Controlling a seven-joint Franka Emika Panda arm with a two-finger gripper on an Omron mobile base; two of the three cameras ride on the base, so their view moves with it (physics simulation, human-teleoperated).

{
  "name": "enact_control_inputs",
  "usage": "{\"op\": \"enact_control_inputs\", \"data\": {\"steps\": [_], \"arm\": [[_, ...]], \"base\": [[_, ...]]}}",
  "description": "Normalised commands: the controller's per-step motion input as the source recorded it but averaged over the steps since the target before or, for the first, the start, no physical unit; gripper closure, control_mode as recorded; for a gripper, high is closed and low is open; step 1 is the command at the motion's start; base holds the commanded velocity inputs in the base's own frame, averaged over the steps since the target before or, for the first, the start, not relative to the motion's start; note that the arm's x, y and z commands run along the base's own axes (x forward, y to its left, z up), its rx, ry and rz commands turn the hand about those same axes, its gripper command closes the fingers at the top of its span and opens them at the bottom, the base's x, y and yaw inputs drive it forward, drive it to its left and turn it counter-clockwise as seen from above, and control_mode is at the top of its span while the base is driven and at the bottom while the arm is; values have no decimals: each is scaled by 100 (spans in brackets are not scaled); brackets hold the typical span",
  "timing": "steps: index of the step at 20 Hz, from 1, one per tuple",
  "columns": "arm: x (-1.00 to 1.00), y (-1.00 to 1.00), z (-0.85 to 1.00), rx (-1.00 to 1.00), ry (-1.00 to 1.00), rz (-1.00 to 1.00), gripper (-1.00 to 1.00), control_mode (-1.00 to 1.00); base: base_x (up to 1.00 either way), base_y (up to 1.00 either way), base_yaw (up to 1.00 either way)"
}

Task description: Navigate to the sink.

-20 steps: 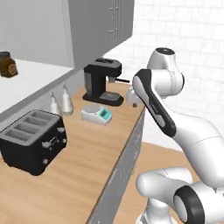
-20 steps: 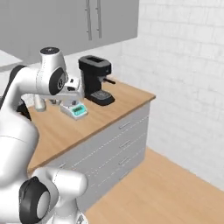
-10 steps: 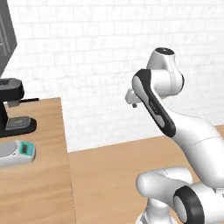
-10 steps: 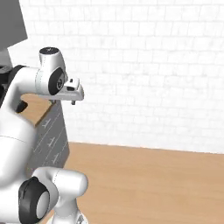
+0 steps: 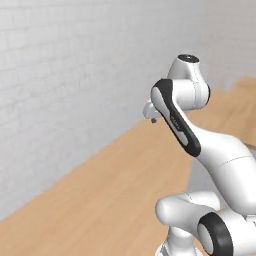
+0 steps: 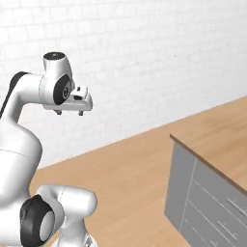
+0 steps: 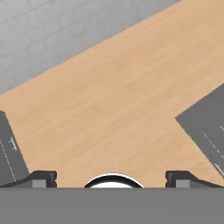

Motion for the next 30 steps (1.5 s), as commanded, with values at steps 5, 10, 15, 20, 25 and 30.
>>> {"op": "enact_control_inputs", "data": {"steps": [5, 10, 15, 20, 25, 30], "arm": [[0, 0, 0, 0, 0, 0, -100, 100], [0, 0, 0, 0, 0, 0, -100, 100], [0, 0, 0, 0, 0, 0, -100, 100], [0, 0, 0, 0, 0, 0, -100, 100], [0, 0, 0, 0, 0, 0, -100, 100], [0, 0, 0, 0, 0, 0, -100, 100]], "base": [[0, 0, -97], [0, -24, -89], [19, -81, -70], [63, -100, -36], [81, -100, -5], [83, -98, 0]]}}
